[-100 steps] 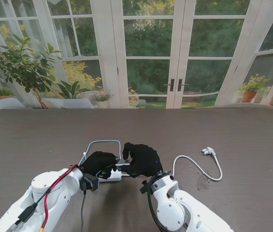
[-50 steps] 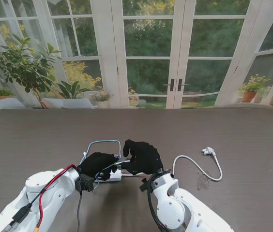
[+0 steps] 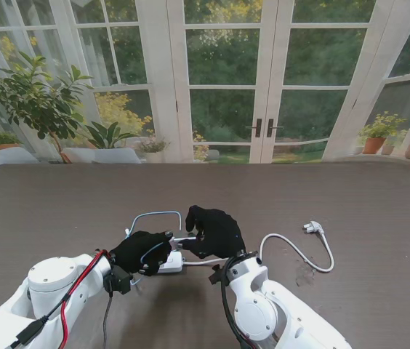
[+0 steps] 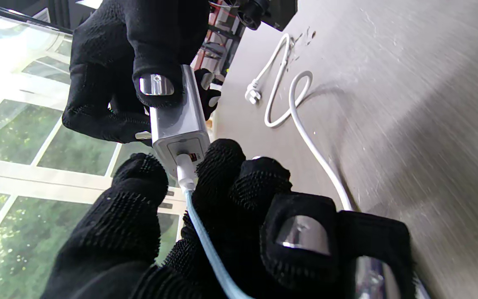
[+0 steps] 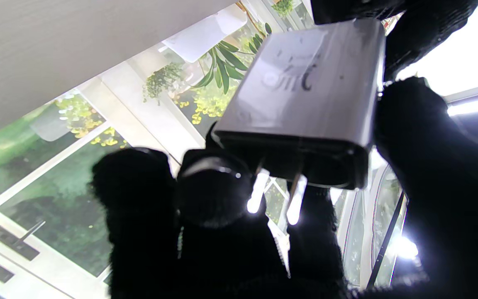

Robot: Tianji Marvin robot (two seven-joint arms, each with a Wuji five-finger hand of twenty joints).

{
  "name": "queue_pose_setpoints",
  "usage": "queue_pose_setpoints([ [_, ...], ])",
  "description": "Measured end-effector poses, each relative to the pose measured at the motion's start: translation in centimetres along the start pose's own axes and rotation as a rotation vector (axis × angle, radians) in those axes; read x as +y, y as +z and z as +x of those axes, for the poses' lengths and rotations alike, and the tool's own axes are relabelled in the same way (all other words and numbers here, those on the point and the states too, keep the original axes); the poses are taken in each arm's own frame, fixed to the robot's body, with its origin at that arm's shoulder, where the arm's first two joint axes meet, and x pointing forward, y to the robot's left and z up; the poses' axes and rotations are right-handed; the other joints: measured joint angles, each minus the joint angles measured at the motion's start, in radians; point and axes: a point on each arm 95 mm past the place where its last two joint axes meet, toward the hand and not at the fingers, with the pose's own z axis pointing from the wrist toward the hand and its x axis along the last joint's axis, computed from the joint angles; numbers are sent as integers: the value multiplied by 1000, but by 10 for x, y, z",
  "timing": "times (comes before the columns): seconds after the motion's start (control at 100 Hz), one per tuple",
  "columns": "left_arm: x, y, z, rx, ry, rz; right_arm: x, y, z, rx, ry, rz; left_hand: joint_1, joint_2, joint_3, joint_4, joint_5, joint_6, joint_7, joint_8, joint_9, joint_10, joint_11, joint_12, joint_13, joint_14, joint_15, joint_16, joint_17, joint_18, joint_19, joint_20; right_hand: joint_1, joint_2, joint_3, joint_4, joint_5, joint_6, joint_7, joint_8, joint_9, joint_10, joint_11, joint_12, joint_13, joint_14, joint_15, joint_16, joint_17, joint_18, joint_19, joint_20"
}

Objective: Set up the charging station

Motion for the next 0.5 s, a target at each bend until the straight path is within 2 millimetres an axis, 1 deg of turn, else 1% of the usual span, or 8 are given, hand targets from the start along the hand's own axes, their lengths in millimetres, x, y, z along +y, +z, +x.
queue_pose_setpoints([
  [0.16, -1, -1, 1, 16, 29, 15, -1, 2, -2, -9, 9, -8, -87, -48, 200, 1, 79, -44, 180, 44, 13, -21, 148, -117, 14, -1, 78, 0, 2, 7, 1, 104, 0, 0, 0, 0, 0, 0, 0, 0, -1, -2, -4, 0, 0, 0, -2, 1, 0, 0, 0, 0],
  [0.21, -1, -2, 2, 32, 41, 32, -1, 3, -3, -12, 14, -10, -106, -38, 252, 1, 99, -51, 215, 55, 14, -25, 179, -143, 14, -1, 96, 0, 2, 8, 1, 121, 0, 0, 0, 0, 0, 0, 0, 0, -2, -2, -4, 0, 0, 0, -11, 1, 0, 0, 0, 0],
  [0.3, 0, -1, 4, 60, 62, 48, -1, 4, -5, -13, 20, -12, -121, -69, 299, 1, 112, -59, 288, 86, 14, -30, 228, -172, 14, 1, 119, 0, 2, 15, 3, 152, 0, 0, 0, 0, 0, 0, 0, 0, -12, -7, -4, 0, -2, 10, -30, 1, -21, 0, -8, 0],
  [0.32, 0, -1, 4, 64, 66, 49, -1, 4, -6, -13, 21, -13, -121, -78, 318, 14, 112, -60, 303, 90, 14, -31, 236, -176, 14, 2, 122, 0, 2, 16, 3, 156, 0, 0, 0, 0, 0, 0, 0, 0, -14, -7, -4, 0, -2, 13, -36, 0, -26, 0, -12, 0],
  [0.39, 1, -1, 6, 85, 79, 64, -2, 4, -7, -13, 23, -15, -121, -79, 343, 14, 113, -62, 357, 103, 14, -32, 265, -190, 14, 8, 132, 0, 2, 18, 3, 173, 0, 14, 0, 0, -6, -1, 0, 0, -25, -8, -4, 0, -6, 23, -59, -7, -51, 0, -23, 0],
  [0.4, 1, 0, 6, 89, 81, 67, -2, 4, -7, -12, 23, -16, -121, -79, 348, 28, 113, -63, 362, 105, 14, -33, 268, -190, 14, 9, 134, 0, 2, 18, 3, 177, 0, 20, 0, 0, -10, -1, 0, 0, -26, -8, -4, 0, -6, 24, -62, -10, -52, 0, -25, 0],
  [0.45, 1, 0, 8, 120, 90, 92, -4, 4, -7, -11, 25, -19, -134, -79, 365, 40, 121, -65, 387, 112, 14, -34, 284, -200, 14, 9, 141, 0, 2, 19, 3, 188, 0, 23, 0, 0, -19, -3, 0, 0, -27, -8, -4, -8, -6, 28, -87, -20, -64, 0, -33, 0],
  [0.5, 1, 0, 10, 149, 99, 110, -5, 4, -7, -8, 28, -21, -152, -97, 384, 41, 124, -70, 411, 115, 14, -37, 301, -203, 14, 9, 149, 0, 2, 19, 3, 198, 0, 30, 0, 0, -33, -6, 0, 0, -29, -8, -4, -25, -6, 39, -123, -40, -77, 0, -45, 0],
])
